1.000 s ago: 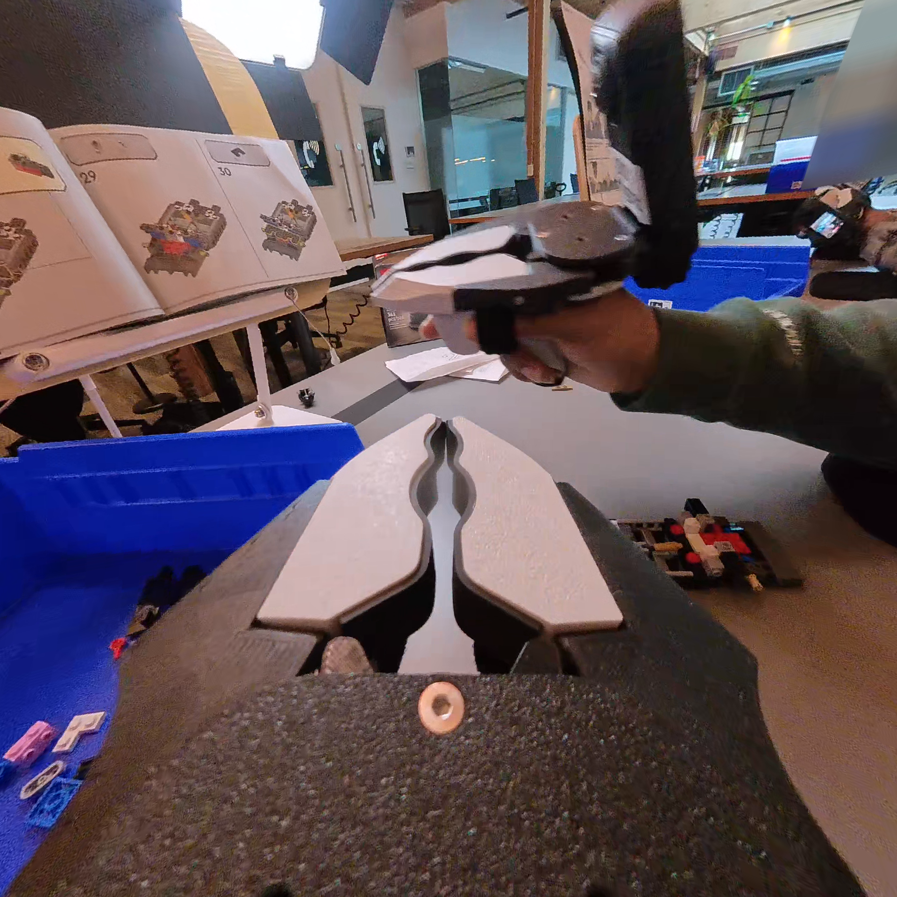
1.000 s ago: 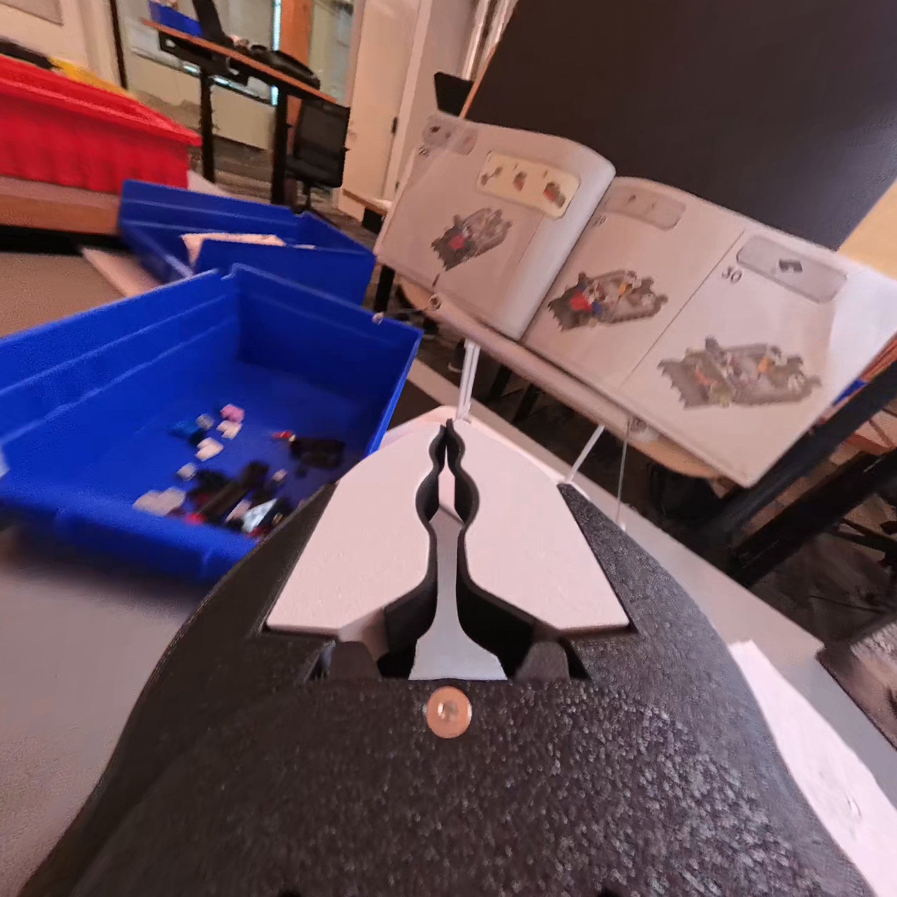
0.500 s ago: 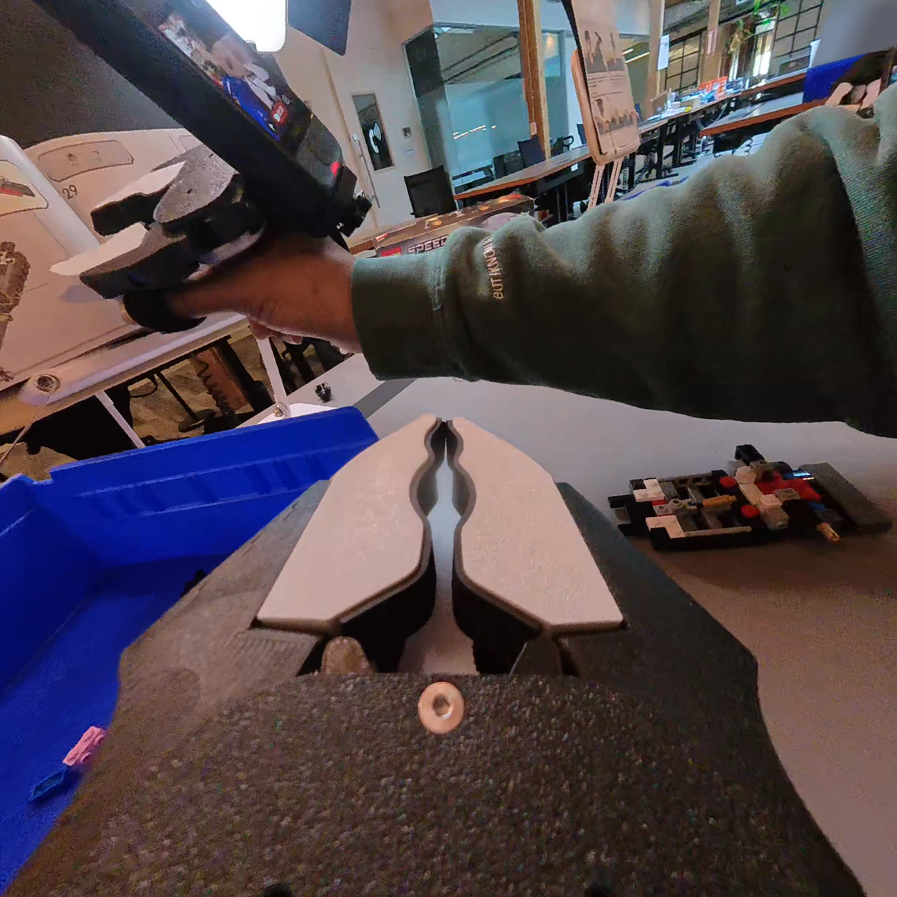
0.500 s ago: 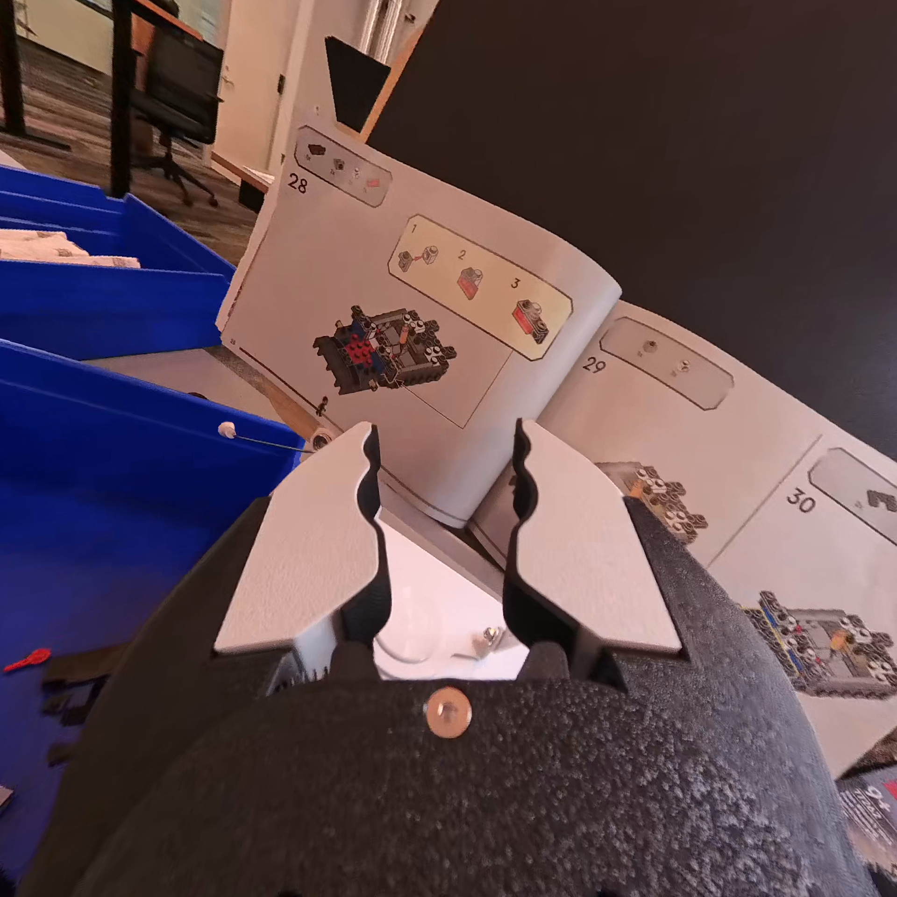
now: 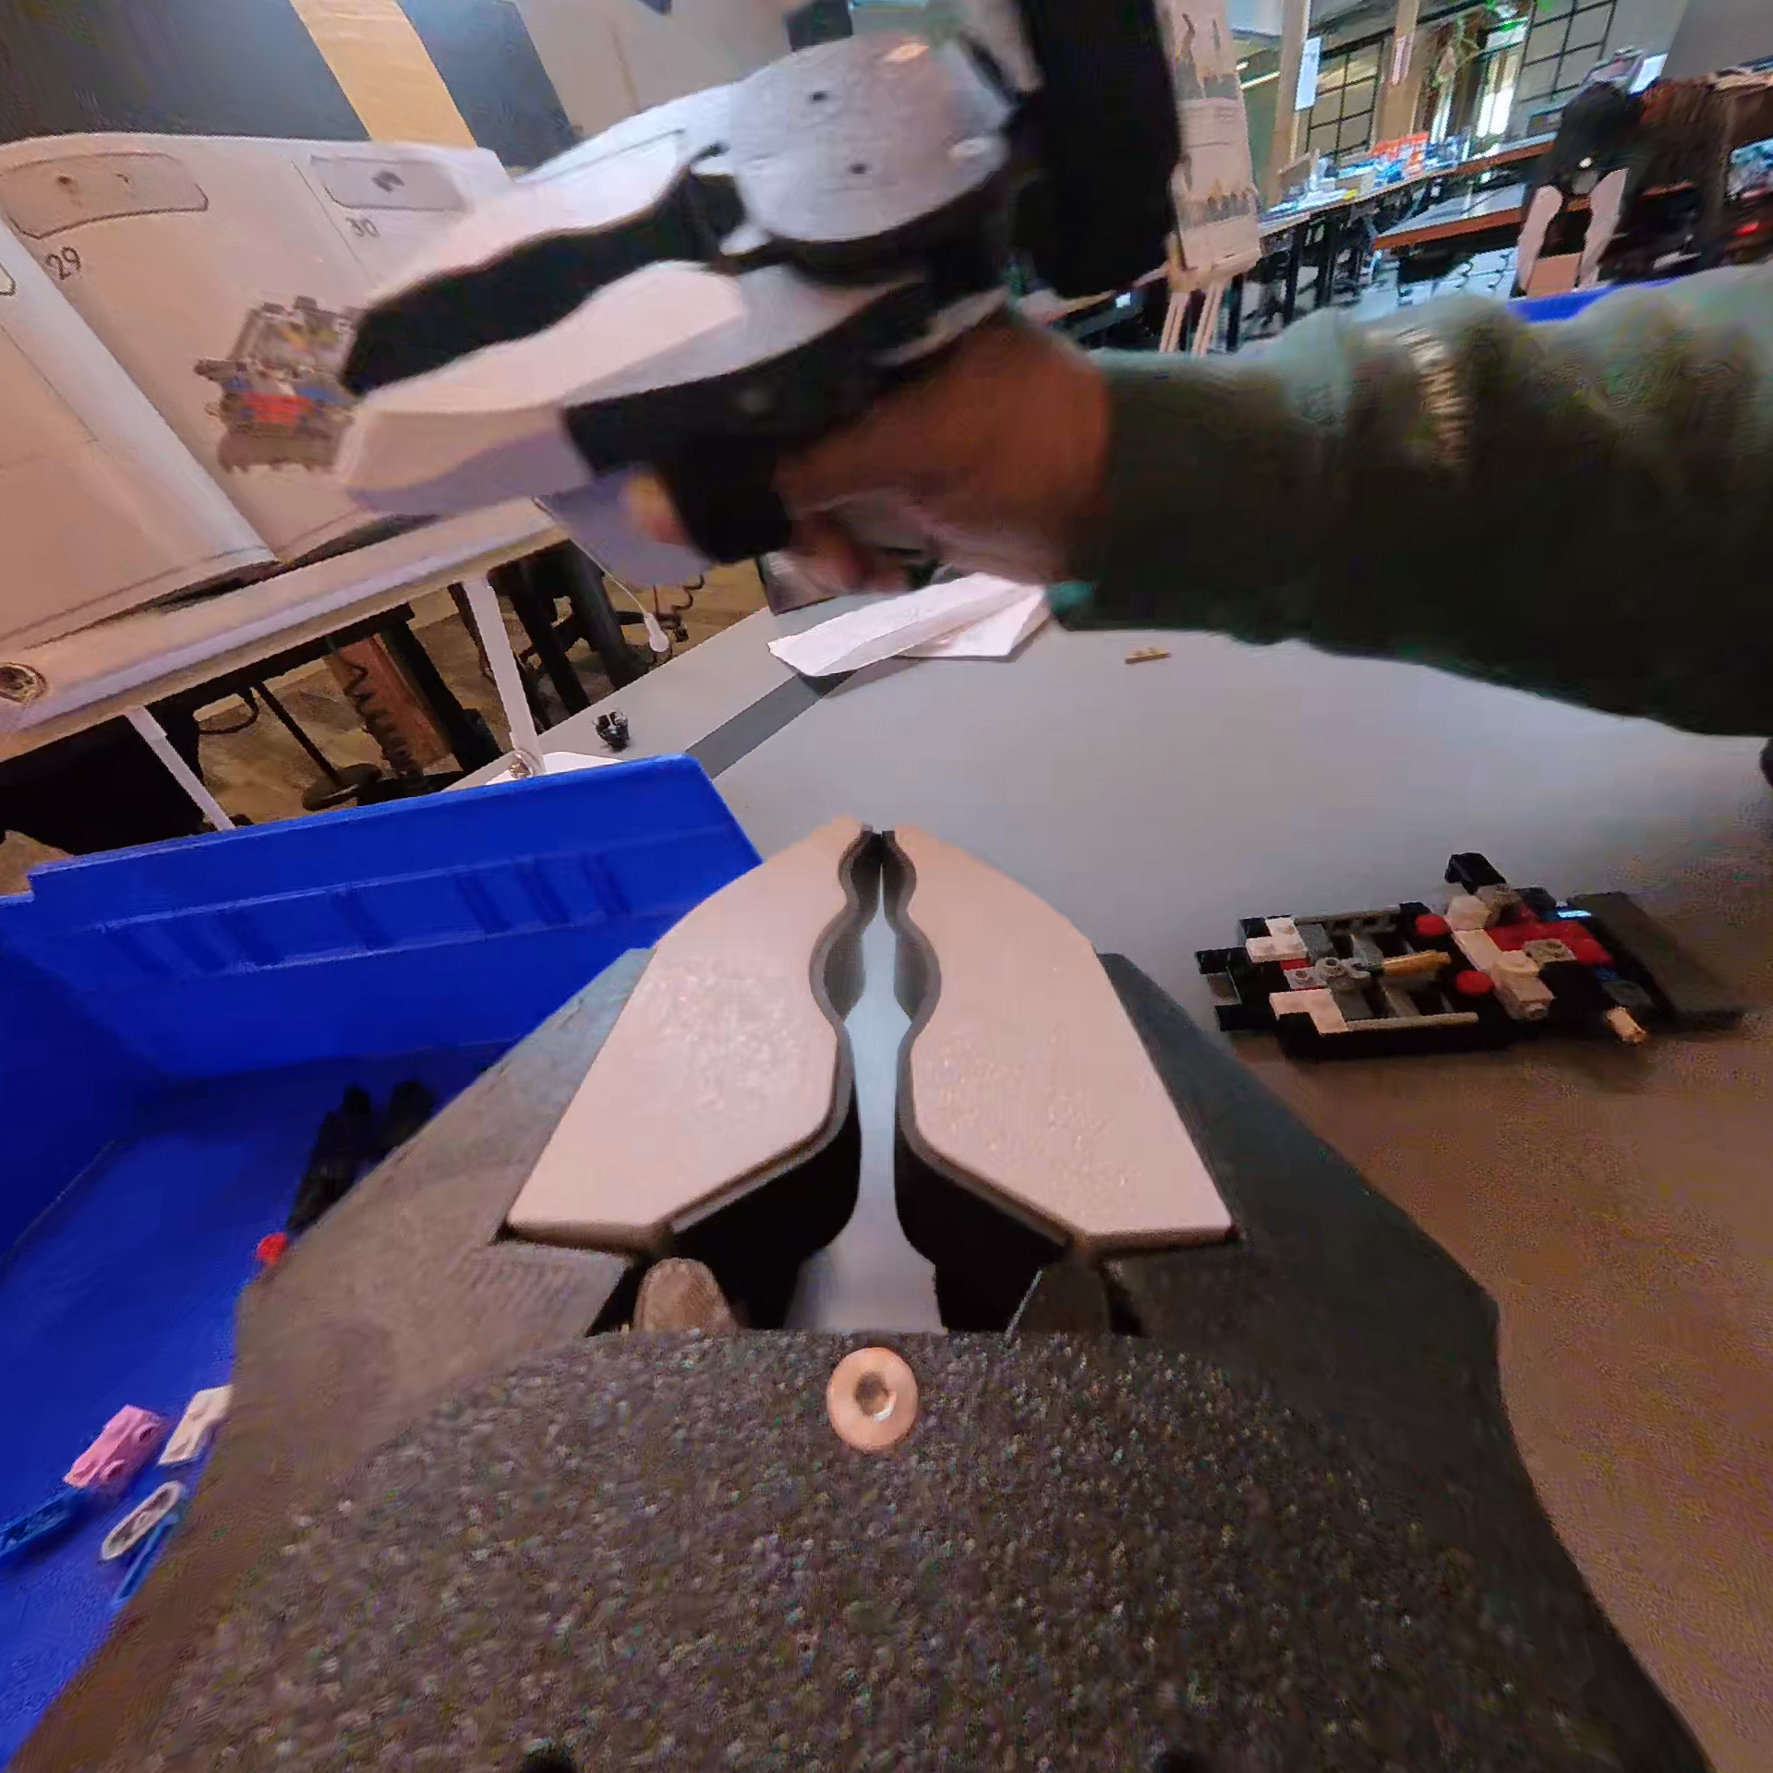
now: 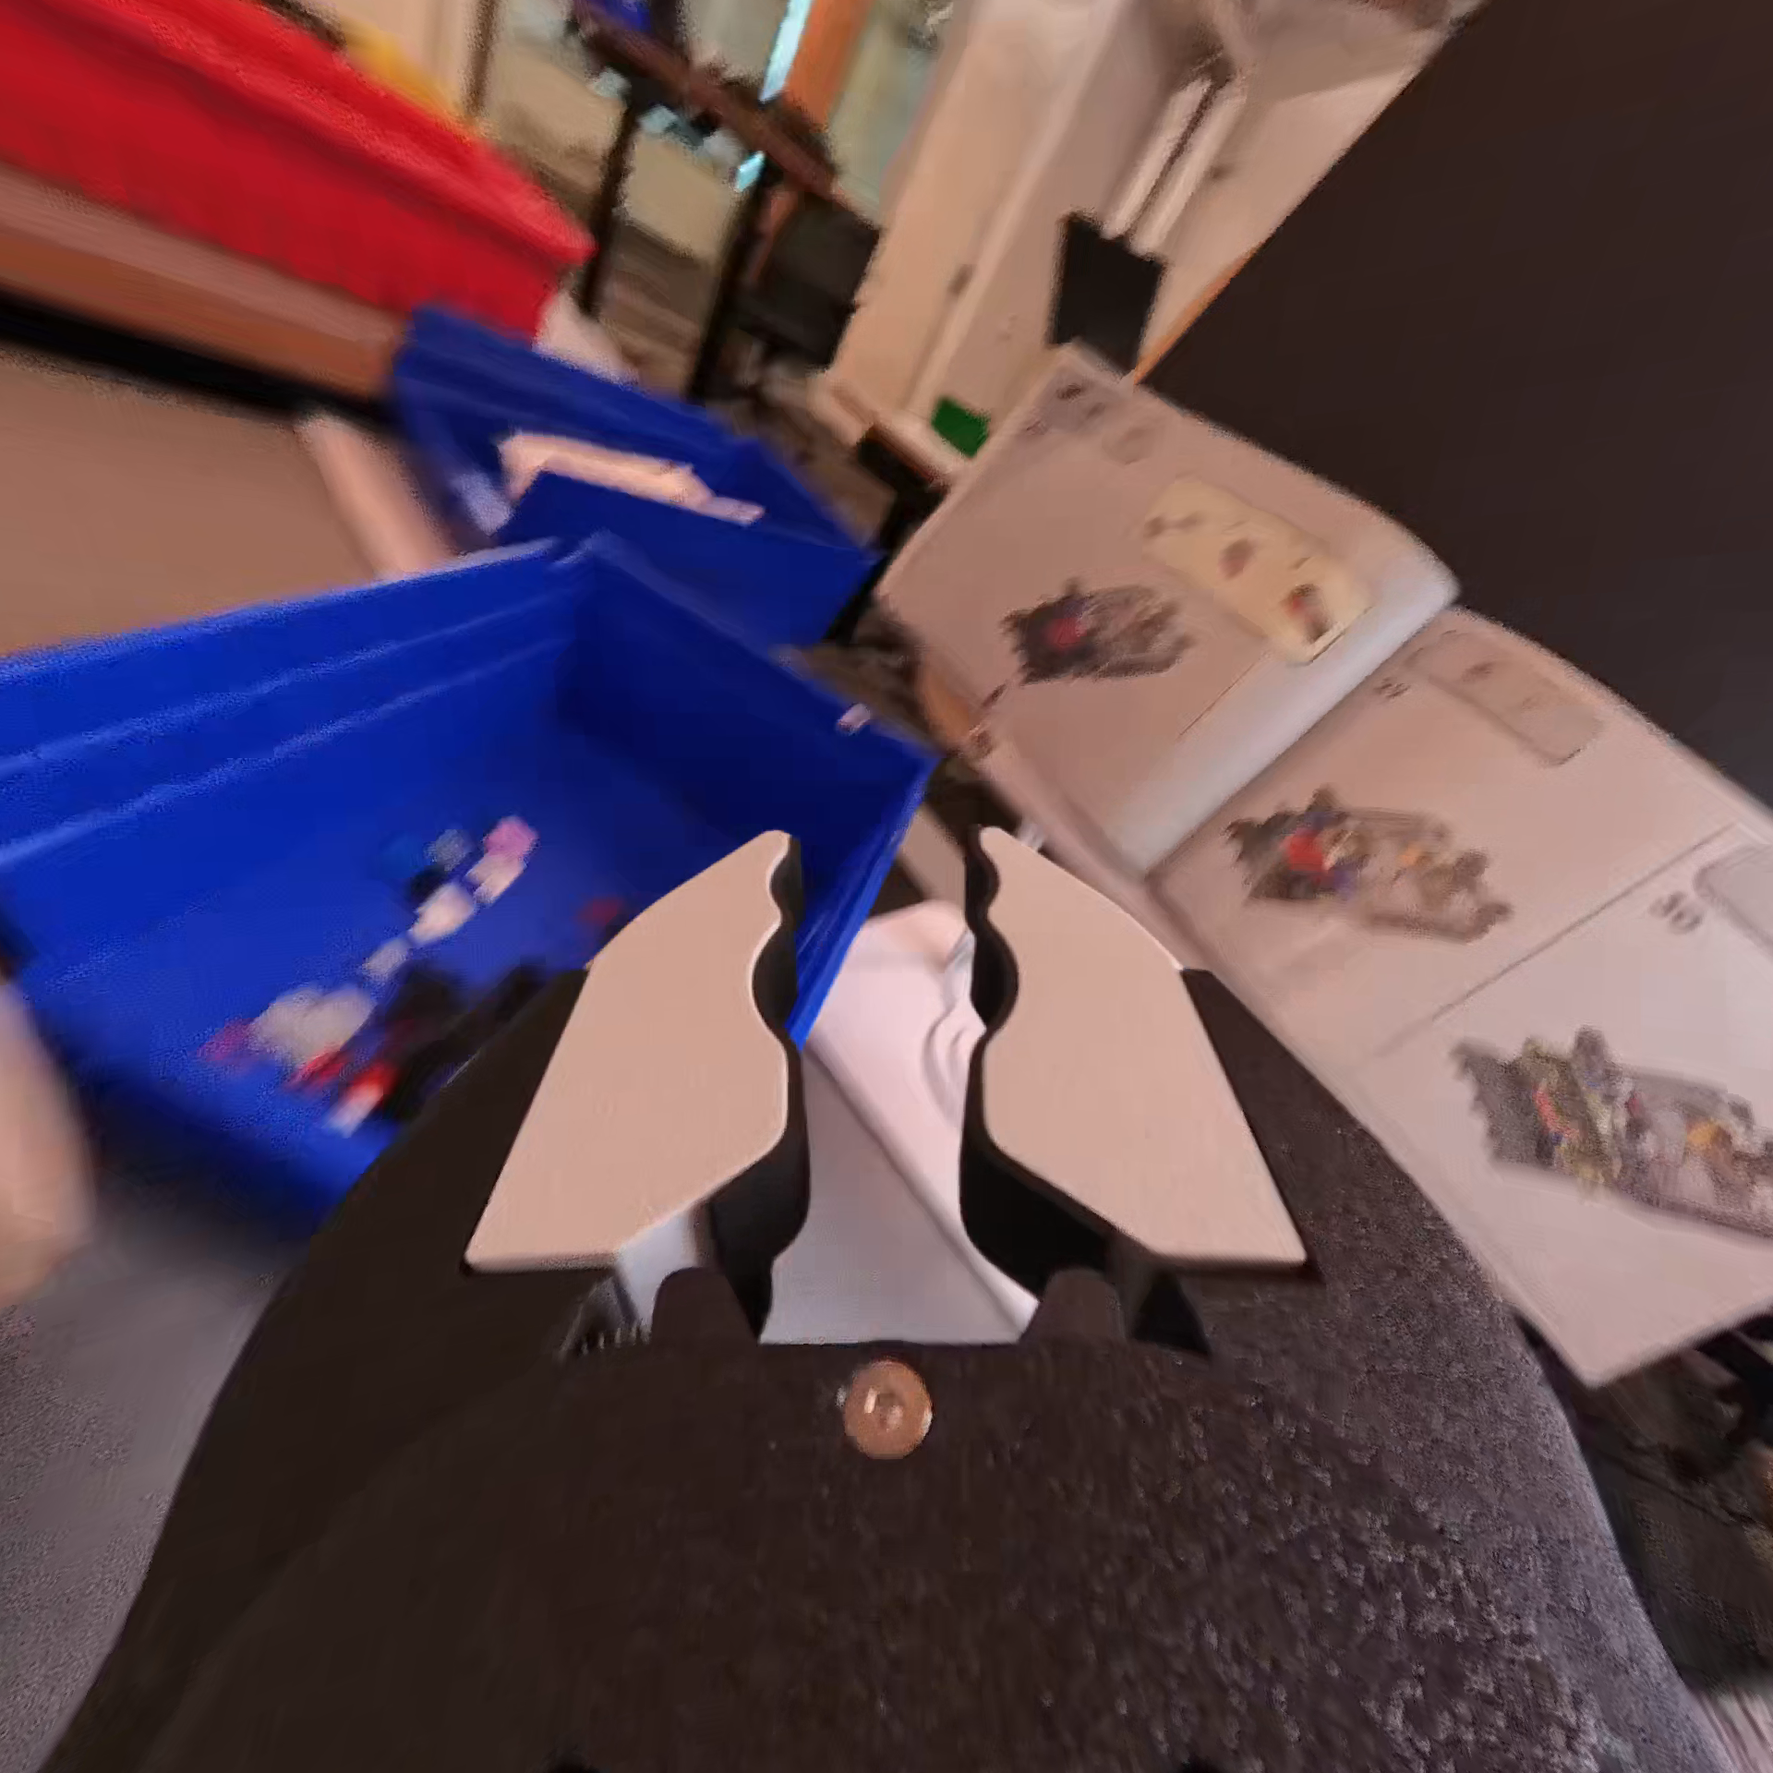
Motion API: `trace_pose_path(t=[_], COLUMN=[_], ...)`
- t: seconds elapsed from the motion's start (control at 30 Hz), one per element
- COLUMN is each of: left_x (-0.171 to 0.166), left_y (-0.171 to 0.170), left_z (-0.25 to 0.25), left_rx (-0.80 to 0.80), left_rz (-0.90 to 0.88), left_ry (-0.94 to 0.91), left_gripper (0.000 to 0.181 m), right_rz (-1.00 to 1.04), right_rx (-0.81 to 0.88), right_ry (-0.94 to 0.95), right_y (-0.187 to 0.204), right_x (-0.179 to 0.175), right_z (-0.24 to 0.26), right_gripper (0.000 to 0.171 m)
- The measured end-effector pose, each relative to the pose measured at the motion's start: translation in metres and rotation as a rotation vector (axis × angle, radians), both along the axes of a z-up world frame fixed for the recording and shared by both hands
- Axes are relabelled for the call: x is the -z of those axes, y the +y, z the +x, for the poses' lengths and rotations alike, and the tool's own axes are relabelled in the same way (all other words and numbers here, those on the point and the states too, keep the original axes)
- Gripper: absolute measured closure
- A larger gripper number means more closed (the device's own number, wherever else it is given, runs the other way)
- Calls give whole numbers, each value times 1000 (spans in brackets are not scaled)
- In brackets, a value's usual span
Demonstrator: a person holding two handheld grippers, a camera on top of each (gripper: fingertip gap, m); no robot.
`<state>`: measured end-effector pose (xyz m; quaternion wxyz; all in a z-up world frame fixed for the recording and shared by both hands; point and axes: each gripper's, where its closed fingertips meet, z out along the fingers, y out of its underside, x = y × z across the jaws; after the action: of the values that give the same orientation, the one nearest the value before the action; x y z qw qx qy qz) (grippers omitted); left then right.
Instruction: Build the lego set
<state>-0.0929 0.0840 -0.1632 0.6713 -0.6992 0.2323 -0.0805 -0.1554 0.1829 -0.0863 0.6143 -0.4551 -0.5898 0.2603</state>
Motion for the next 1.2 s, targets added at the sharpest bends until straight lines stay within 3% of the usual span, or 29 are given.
trace_pose_path(t=[0.1, 0.2, 0.37, 0.57, 0.7, 0.9, 1.2], left_x=[6, 21, 48, 82, 98, 103, 105], left_y=[-1, -7, -33, -54, -49, -40, -46], left_z=[9, 31, 91, 157, 168, 153, 151], left_rx=[52, 166, 425, 523, 496, 443, 530], left_rz=[-34, -95, -268, -474, -551, -560, -585], left_ry=[11, 56, 97, 221, 301, 433, 412], left_gripper=[181, 181, 172, 140, 136, 141, 143], right_rz=[-59, -257, -385, -424, -474, -462, -572], right_rx=[-129, -270, -285, -396, -481, -350, -376], right_ry=[-253, -456, -595, -604, -648, -580, -463], right_y=[-43, -86, -113, -120, -130, -128, -133], right_x=[49, 96, 148, 166, 175, 175, 167], right_z=[77, 158, 230, 233, 229, 215, 215], right_gripper=[147, 154, 156, 156, 160, 163, 163])
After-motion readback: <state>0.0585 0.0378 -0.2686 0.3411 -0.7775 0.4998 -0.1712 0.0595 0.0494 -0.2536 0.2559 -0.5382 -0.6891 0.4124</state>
